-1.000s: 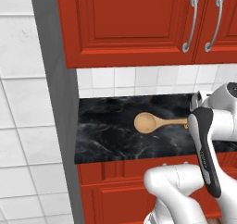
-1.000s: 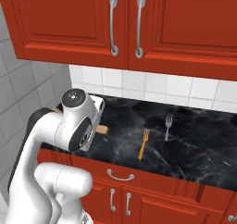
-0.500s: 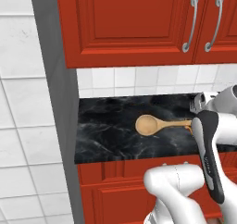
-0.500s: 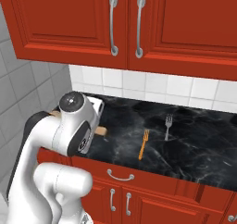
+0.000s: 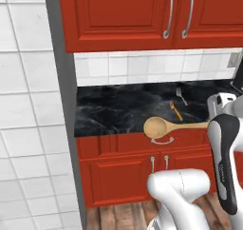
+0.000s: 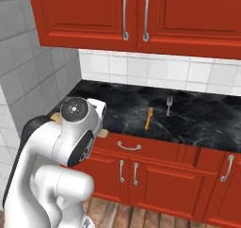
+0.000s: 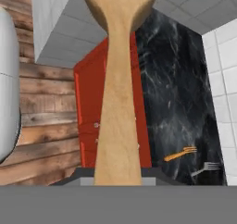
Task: Organize the utensils by type. Pick up the wooden spoons from the counter and place them in the open cabinet. Then pick up the metallic utensils from the counter and place them in the open drawer.
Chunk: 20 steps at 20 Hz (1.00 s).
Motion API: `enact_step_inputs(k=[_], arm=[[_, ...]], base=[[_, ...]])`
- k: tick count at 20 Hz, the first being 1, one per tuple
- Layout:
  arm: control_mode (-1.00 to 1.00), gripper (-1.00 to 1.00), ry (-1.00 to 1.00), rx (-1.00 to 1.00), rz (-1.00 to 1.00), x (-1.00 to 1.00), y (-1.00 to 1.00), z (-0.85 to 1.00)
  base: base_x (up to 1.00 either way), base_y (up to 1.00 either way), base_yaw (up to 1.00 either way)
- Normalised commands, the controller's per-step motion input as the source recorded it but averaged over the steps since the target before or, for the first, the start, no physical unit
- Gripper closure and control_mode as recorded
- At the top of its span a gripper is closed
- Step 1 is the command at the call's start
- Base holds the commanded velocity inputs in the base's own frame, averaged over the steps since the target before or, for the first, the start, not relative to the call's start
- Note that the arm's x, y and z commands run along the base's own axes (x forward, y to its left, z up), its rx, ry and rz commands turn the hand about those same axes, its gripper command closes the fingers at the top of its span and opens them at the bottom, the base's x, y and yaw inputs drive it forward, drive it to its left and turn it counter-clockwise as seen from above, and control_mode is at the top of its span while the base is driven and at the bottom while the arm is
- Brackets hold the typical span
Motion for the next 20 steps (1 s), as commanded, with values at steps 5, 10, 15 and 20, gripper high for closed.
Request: enact_step_inputs(k=[5,10,15,20], arm=[[1.00,1.00,0.00,0.00,0.00,0.00,0.00,0.00],[1.00,1.00,0.00,0.00,0.00,0.00,0.00,0.00],[1.00,1.00,0.00,0.00,0.00,0.00,0.00,0.00],[1.00,1.00,0.00,0.00,0.00,0.00,0.00,0.00]], base=[[-0.36,-0.03,-0.58],[-0.05,0.08,-0.97],[0.00,0.13,-1.00],[0.00,0.10,-1.00]])
